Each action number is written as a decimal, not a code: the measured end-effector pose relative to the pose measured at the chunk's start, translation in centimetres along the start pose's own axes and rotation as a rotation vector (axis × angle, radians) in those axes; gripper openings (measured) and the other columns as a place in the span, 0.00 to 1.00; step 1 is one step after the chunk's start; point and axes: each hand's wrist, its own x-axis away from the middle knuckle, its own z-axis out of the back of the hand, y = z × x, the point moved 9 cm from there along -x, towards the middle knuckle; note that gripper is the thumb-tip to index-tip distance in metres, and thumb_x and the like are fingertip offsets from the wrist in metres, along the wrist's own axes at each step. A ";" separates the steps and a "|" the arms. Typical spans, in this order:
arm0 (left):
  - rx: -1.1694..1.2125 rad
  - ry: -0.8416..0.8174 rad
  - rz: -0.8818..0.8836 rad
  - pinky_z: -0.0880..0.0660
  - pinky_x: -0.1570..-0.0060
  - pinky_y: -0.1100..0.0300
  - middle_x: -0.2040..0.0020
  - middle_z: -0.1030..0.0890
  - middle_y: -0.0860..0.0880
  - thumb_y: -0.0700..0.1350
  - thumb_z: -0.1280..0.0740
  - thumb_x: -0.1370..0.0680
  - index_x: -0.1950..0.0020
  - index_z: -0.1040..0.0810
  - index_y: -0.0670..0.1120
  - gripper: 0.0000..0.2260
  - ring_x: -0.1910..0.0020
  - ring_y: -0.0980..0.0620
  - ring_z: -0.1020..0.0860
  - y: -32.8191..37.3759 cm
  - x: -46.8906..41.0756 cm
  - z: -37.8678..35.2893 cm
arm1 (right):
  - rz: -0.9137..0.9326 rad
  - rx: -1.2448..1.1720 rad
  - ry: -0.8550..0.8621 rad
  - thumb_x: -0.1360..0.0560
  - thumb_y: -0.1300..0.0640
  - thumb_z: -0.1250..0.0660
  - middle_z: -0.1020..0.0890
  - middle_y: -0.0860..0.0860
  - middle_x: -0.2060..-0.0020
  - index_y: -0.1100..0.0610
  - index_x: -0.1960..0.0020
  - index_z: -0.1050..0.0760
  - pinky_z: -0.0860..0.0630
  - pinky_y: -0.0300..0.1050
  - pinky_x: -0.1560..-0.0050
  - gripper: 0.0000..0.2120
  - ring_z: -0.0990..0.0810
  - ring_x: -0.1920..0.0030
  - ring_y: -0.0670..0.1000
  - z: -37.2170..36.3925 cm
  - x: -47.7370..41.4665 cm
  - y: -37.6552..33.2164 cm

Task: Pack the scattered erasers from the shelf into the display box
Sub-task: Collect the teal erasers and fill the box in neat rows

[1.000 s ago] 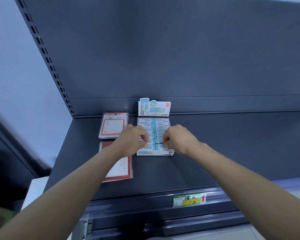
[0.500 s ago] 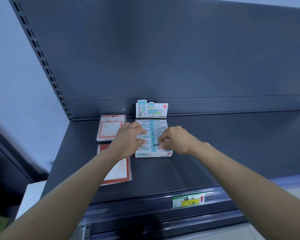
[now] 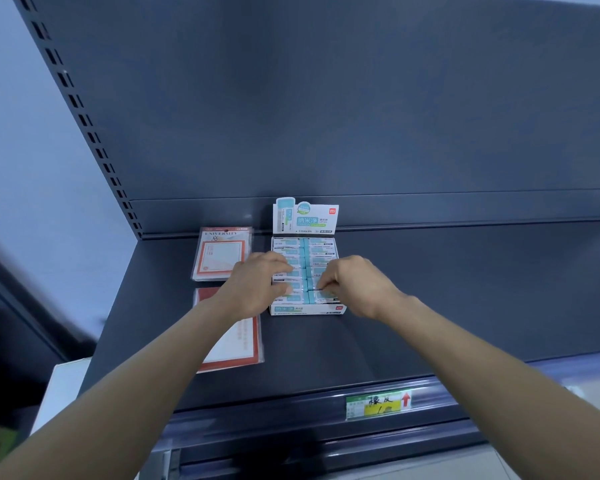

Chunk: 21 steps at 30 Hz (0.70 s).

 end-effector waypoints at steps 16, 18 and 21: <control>-0.010 0.066 0.000 0.40 0.31 0.50 0.31 0.30 0.52 0.47 0.39 0.21 0.33 0.28 0.48 0.16 0.31 0.51 0.36 0.1 -0.3 0.7 | -0.025 0.061 0.061 0.23 0.62 0.41 0.19 0.53 0.52 0.56 0.61 0.21 0.23 0.48 0.52 0.13 0.22 0.52 0.59 0.5 -1.5 1.4; -0.024 0.112 0.005 0.41 0.30 0.50 0.29 0.32 0.52 0.46 0.41 0.20 0.31 0.31 0.49 0.17 0.30 0.51 0.37 0.2 -0.5 1.2 | -0.036 0.047 0.145 0.22 0.61 0.41 0.19 0.54 0.50 0.60 0.54 0.21 0.23 0.51 0.49 0.11 0.23 0.49 0.59 1.6 -1.9 1.9; -0.102 0.106 0.016 0.43 0.30 0.50 0.27 0.36 0.52 0.46 0.44 0.19 0.28 0.36 0.48 0.18 0.28 0.51 0.40 0.2 -0.7 1.0 | -0.059 0.023 0.115 0.21 0.57 0.41 0.22 0.52 0.42 0.59 0.45 0.22 0.26 0.53 0.42 0.12 0.28 0.41 0.56 1.3 -2.4 2.4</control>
